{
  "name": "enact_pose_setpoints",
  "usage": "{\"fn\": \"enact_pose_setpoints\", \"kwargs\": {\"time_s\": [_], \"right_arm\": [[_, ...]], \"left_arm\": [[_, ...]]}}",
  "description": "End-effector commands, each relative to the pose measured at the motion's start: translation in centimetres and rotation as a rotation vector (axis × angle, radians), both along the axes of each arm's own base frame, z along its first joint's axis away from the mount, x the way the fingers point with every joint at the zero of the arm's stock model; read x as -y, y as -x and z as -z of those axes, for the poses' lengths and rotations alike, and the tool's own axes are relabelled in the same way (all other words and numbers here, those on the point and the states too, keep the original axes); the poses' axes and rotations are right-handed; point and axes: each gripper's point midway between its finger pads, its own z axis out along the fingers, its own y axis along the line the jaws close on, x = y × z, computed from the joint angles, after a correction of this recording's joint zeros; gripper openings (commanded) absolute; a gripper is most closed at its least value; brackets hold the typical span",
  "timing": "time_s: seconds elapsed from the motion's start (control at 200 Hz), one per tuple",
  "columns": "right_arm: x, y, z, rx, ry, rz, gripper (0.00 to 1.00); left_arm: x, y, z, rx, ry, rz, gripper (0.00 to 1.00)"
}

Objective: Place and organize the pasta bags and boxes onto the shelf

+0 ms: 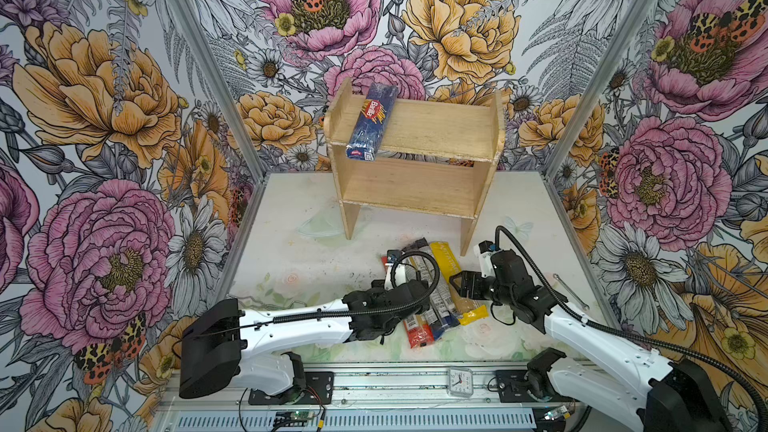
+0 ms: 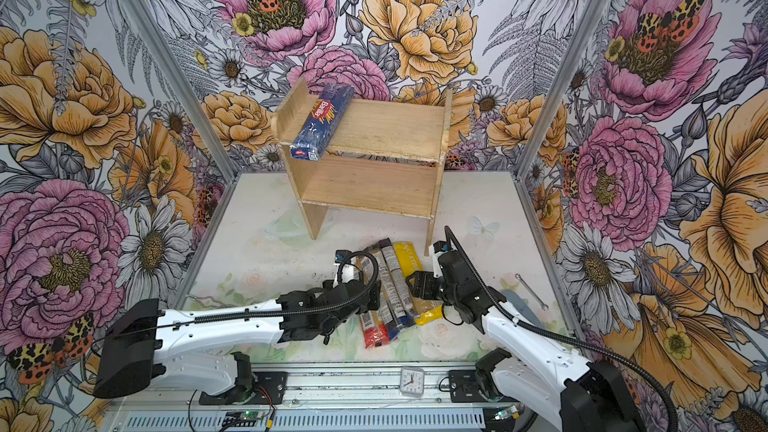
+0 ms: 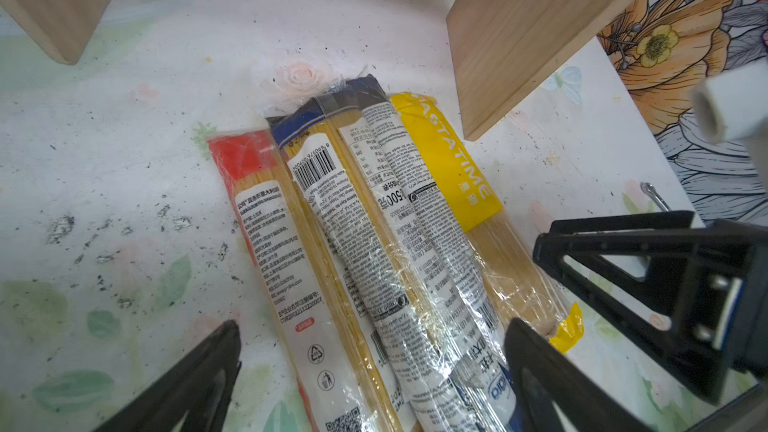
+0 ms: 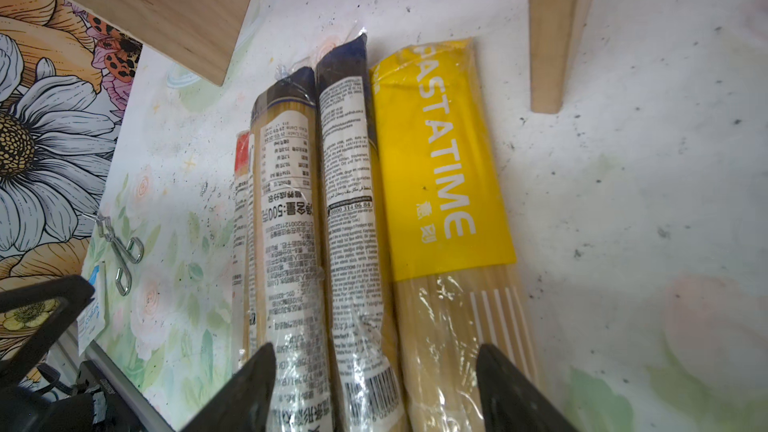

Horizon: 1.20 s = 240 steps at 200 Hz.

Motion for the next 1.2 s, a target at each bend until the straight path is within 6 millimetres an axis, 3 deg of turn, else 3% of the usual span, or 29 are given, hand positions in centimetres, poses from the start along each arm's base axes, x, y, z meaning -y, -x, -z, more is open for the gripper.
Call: {"fn": "enact_pose_setpoints", "kwargs": {"time_s": [0.0,0.4,0.415,0.455,0.706,0.941,0.971,1.196], "right_arm": [[0.5,0.1,0.7,-0.028,0.001,0.024,0.77],[2.7,0.3,2.1,-0.079,-0.022,0.087,0.77],[2.8,0.3,2.1,-0.079,-0.025,0.089,0.77],[3.1,0.3,2.1,-0.081,-0.030,0.098,0.77],[3.5,0.3,2.2,-0.096,-0.064,0.102,0.77],[3.3,0.8,2.0,-0.109,-0.108,0.108,0.77],[3.3,0.9,1.9,-0.107,-0.116,0.109,0.77],[3.0,1.5,1.8,-0.121,-0.143,0.104,0.76]], "left_arm": [[2.5,0.7,-0.1,-0.080,0.101,-0.013,0.99],[7.5,2.4,1.9,-0.197,0.108,-0.113,0.99],[8.1,3.3,1.9,-0.202,0.103,-0.090,0.99],[8.5,3.7,2.1,-0.209,0.097,-0.085,0.99],[7.2,4.4,3.5,-0.264,0.076,-0.188,0.99],[9.1,6.0,5.7,-0.354,0.054,-0.198,0.99],[9.3,6.3,7.2,-0.362,0.026,-0.207,0.99],[9.4,7.5,9.7,-0.404,0.028,-0.270,0.99]]}}
